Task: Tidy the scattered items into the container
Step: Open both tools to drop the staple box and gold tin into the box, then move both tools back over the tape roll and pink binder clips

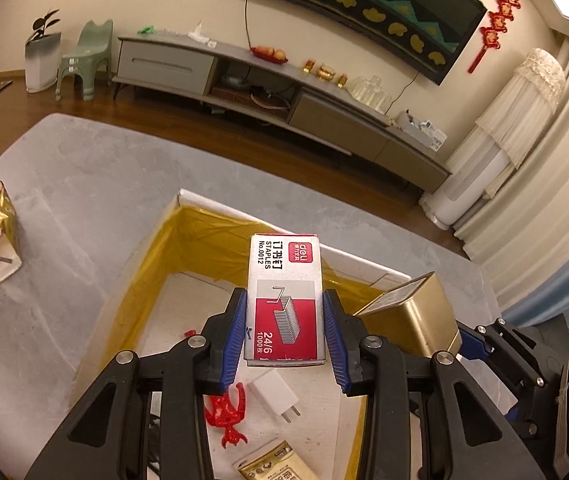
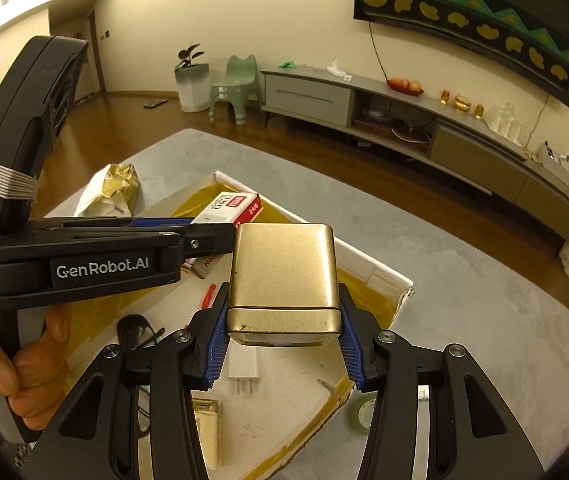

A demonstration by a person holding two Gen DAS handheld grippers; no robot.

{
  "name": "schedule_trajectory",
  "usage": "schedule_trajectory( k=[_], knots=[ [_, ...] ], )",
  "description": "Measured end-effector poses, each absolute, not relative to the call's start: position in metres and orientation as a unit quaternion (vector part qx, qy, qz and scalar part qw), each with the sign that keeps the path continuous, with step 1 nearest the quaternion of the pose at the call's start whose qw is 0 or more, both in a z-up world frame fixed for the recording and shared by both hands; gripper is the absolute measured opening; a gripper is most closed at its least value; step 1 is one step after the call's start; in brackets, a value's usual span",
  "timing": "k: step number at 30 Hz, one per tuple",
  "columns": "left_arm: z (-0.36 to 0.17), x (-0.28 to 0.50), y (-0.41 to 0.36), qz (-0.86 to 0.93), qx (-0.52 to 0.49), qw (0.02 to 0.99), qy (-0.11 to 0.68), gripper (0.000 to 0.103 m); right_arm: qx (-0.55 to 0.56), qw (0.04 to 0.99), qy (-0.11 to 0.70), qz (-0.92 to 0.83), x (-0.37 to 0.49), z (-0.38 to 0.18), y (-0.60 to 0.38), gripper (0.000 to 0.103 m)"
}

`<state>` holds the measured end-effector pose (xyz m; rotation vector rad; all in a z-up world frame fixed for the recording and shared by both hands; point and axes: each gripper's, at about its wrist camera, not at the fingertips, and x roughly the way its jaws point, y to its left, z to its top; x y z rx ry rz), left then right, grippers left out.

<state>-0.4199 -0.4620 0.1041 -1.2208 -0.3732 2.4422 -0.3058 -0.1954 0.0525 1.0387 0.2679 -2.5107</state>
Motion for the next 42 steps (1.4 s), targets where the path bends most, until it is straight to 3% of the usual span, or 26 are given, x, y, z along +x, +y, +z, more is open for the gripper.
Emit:
schedule_trajectory(
  k=[13,15,25,42],
  knots=[
    [0.074,-0.441,-0.443,0.842,-0.477,0.182,-0.171,0.040,0.392,0.187,0.095,-0.896,-0.330,0.035,-0.181,0.052],
    [0.071,-0.442,-0.441,0.844,-0.475,0.177,-0.174,0.053,0.394,0.178,0.092,-0.897,-0.332,0.033,-0.177,0.052],
    [0.085,-0.436,-0.453,0.852,-0.461,0.180,-0.173,0.054,0.388,0.178,0.063,-0.902,-0.330,0.048,-0.167,0.052],
    [0.131,-0.398,-0.439,0.891,-0.415,0.170,-0.076,0.054,0.380,0.217,0.070,-0.897,-0.287,0.078,-0.180,0.052]
  ],
)
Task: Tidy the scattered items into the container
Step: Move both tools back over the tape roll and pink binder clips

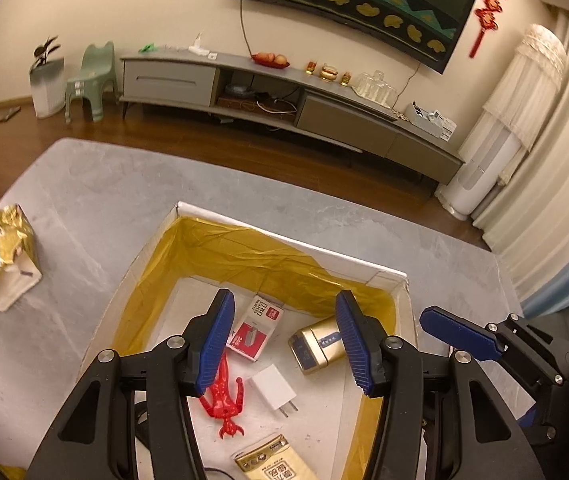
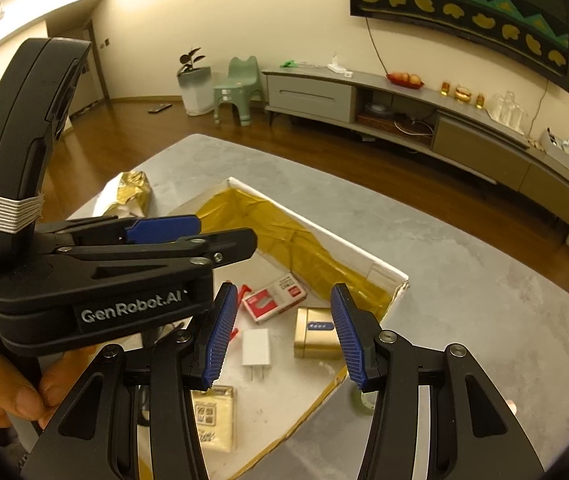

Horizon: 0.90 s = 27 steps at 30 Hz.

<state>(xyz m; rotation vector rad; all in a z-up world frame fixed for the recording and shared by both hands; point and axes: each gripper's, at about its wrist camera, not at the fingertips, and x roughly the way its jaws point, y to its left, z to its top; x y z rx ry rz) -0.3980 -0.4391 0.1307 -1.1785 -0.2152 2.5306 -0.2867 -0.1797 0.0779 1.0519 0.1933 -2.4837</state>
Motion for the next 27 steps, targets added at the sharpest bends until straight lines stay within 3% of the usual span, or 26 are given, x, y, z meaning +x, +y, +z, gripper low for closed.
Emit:
schedule_trajectory(
  k=[27],
  knots=[
    [0.184,-0.299,-0.398,0.916,-0.340,0.213,0.019,0.054,0.354,0.201,0.025,-0.913,-0.187,0.128,-0.119,0.052]
  ],
)
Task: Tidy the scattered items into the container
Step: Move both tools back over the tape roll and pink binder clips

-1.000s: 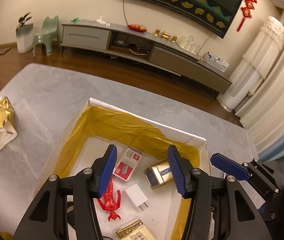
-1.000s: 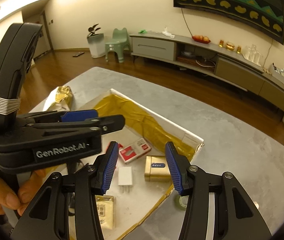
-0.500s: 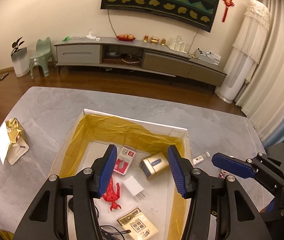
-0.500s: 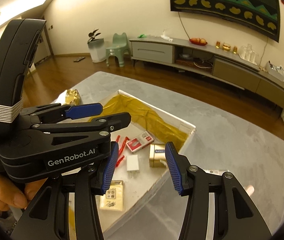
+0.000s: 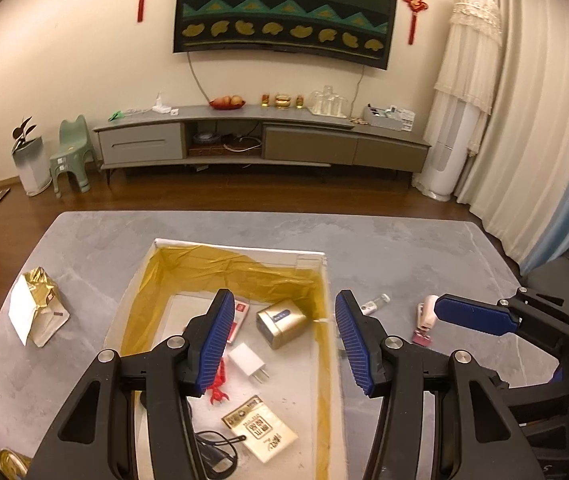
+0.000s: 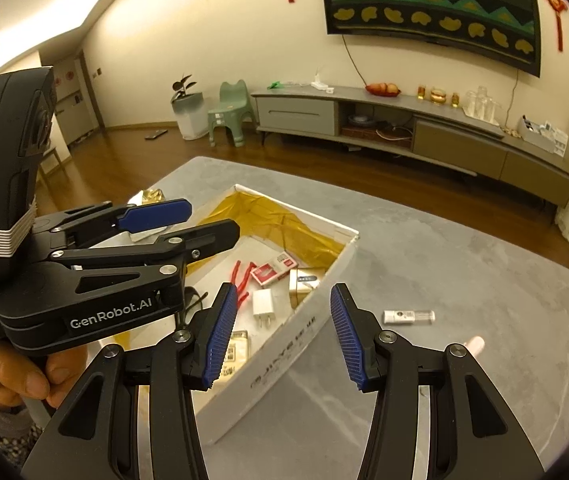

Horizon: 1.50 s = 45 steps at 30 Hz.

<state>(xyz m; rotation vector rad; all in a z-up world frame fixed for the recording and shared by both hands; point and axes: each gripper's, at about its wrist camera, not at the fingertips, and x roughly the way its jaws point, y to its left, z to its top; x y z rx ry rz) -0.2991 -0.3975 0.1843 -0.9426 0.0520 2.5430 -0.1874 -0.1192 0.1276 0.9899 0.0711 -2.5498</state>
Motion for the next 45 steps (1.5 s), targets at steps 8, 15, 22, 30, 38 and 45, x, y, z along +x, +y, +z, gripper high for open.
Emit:
schedule_trajectory(
  k=[8,15,22,30,38,45],
  knots=[
    [0.185,-0.283,-0.374,0.913,-0.336,0.229,0.028,0.054,0.345,0.193,0.011,-0.918,-0.156,0.135,-0.095,0.052],
    [0.186,-0.268,-0.350,0.911,-0.329,0.246,0.036,0.054,0.345,0.181,0.005,-0.921,-0.142,0.136,-0.074,0.052],
    [0.181,-0.264,-0.333,0.907,-0.332,0.256,0.042,0.054,0.347,0.164,-0.001,-0.923,-0.137,0.133,-0.050,0.052],
    [0.169,-0.265,-0.302,0.898,-0.342,0.269,0.053,0.054,0.356,0.144,-0.016,-0.923,-0.139,0.121,-0.018,0.052],
    [0.151,-0.271,-0.275,0.890,-0.356,0.278,0.063,0.054,0.367,0.127,-0.030,-0.921,-0.146,0.107,0.003,0.052],
    [0.135,-0.282,-0.260,0.884,-0.370,0.277,0.067,0.054,0.382,0.110,-0.045,-0.917,-0.158,0.086,0.025,0.052]
  ],
)
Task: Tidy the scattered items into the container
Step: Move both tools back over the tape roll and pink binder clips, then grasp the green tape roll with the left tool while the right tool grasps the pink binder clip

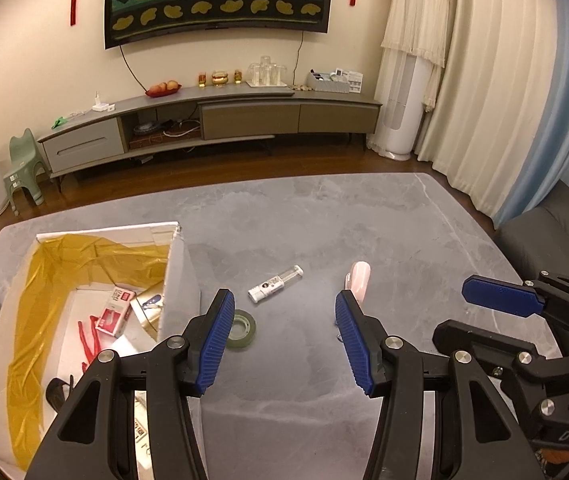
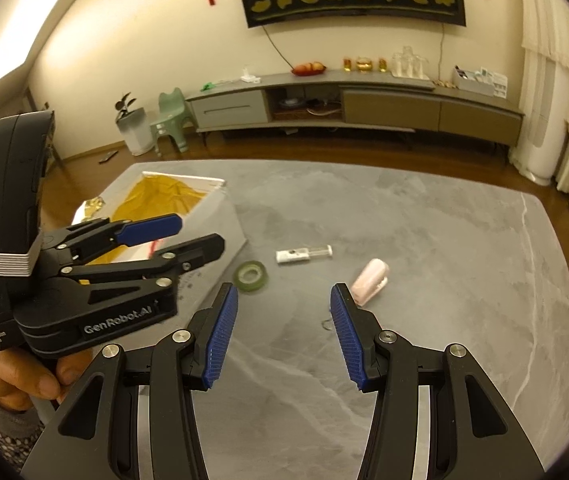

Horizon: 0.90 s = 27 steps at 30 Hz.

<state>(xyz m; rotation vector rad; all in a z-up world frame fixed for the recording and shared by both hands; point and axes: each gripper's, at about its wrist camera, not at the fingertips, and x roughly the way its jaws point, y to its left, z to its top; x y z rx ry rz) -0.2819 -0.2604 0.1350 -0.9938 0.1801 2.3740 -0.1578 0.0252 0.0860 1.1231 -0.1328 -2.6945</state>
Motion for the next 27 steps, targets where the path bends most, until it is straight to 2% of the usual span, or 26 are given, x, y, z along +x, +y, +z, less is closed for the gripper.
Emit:
schedule_trajectory(
  k=[15,27],
  knots=[
    [0.077,-0.322,-0.232,0.864,-0.430,0.245,0.087,0.054,0.434,0.076,-0.068,-0.895,-0.196,0.023,0.064,0.052],
    [0.033,-0.351,-0.220,0.855,-0.467,0.201,0.105,0.058,0.458,0.075,-0.047,-0.884,-0.230,-0.027,0.058,0.051]
  ],
)
